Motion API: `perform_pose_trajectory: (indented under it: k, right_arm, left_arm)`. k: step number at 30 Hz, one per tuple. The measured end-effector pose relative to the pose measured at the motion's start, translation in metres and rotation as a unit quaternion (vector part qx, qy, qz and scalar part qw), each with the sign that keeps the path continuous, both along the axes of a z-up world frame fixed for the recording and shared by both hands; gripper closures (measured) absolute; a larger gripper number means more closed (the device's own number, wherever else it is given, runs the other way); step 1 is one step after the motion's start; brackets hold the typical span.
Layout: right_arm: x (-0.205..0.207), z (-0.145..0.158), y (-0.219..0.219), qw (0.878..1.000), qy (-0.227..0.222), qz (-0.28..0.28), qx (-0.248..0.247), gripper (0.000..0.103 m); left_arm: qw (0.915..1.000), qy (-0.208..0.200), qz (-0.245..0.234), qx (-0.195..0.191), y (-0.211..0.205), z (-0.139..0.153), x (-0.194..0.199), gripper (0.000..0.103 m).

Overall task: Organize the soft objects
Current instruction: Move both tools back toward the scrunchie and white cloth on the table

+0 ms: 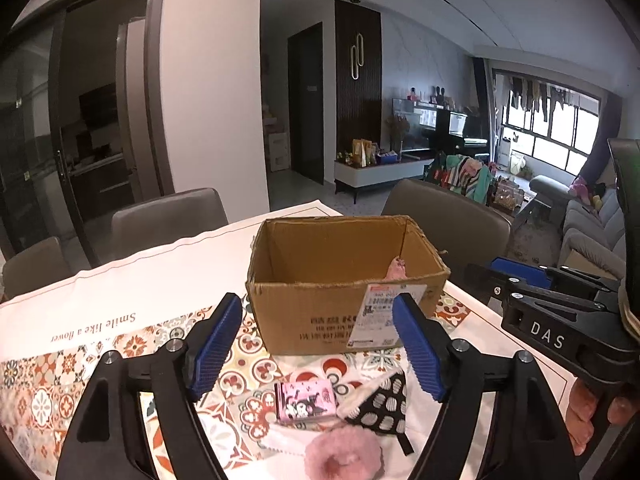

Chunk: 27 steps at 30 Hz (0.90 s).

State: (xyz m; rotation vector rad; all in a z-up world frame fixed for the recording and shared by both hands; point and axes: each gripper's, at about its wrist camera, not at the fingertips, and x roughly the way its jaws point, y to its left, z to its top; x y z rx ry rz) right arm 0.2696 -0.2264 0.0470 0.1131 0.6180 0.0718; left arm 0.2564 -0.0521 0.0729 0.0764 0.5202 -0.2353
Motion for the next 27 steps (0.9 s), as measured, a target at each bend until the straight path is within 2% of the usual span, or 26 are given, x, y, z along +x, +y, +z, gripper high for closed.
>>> perform_pose_trajectory:
  k: [8,12,17,23,27]
  right_arm:
    - [-0.028,-0.013,-0.005,1.000,-0.003,-0.008,0.001,0.071]
    - [-0.048,-0.020,-0.002,1.000,-0.011,-0.016,-0.007,0.061]
    - [-0.066,-0.026,0.003,0.999,-0.019,-0.012,-0.025,0.061]
    - [-0.081,-0.039,0.001,1.000,-0.017,-0.002,-0.015,0.061]
    - [-0.089,-0.052,-0.005,1.000,-0.009,-0.005,-0.012,0.061]
  left_arm:
    - [0.9998,-0.002,0.019,-0.003,0.003,-0.018,-0.035,0.020]
    - [0.9996,-0.008,0.026,-0.005,0.005,-0.031,-0.053,0.018]
    - [0.9990,-0.023,0.037,-0.002,0.006,-0.042,-0.075,0.014]
    - [0.9977,-0.049,0.044,0.018,0.000,-0.054,-0.104,0.008]
    - [0.9979,-0.044,0.039,0.026,-0.006,-0.067,-0.113,0.007]
